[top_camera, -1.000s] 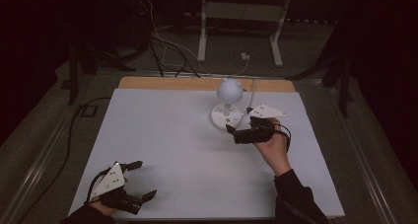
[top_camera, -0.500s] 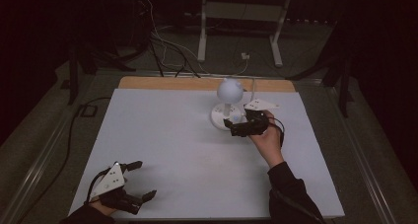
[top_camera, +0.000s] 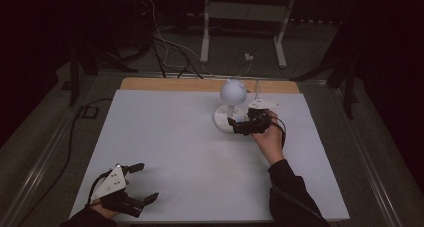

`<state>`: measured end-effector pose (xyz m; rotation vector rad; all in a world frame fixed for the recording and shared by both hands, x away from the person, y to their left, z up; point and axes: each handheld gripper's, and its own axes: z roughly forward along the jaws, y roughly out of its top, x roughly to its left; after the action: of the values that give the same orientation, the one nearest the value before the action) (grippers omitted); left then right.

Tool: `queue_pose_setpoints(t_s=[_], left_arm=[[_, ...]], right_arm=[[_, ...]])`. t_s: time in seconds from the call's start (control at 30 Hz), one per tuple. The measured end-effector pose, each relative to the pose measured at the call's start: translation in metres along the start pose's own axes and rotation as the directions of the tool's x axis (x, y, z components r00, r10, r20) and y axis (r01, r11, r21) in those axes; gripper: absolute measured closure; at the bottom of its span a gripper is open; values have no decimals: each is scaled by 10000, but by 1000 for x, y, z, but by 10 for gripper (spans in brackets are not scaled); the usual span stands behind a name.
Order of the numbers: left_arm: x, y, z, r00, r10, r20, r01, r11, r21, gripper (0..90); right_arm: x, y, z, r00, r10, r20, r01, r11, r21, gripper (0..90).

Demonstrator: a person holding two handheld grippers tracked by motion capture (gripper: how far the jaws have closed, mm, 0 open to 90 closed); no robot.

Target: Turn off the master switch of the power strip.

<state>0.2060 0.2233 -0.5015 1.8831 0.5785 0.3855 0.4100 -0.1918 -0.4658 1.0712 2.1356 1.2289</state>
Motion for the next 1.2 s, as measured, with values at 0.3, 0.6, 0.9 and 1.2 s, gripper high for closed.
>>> queue_pose_setpoints(t_s=[0.3,0.6,0.9,1.2], left_arm=[[0,0,0,10000,-60,25,60,10000,57,3],[0,0,0,10000,-57,17,57,10000,34,3],[0,0,0,10000,-34,26,34,10000,37,3],[0,-1,1,10000,-50,0,50,10000,65,3]], right_arm=[[-5,-3,13,9972,429,618,-442,9988,207,78],[-8,-7,19,9833,1119,1432,-1160,9930,202,266],[-12,-9,20,9667,1476,2088,-1587,9866,372,618],[-12,-9,23,9674,1362,2137,-1512,9869,555,796]])
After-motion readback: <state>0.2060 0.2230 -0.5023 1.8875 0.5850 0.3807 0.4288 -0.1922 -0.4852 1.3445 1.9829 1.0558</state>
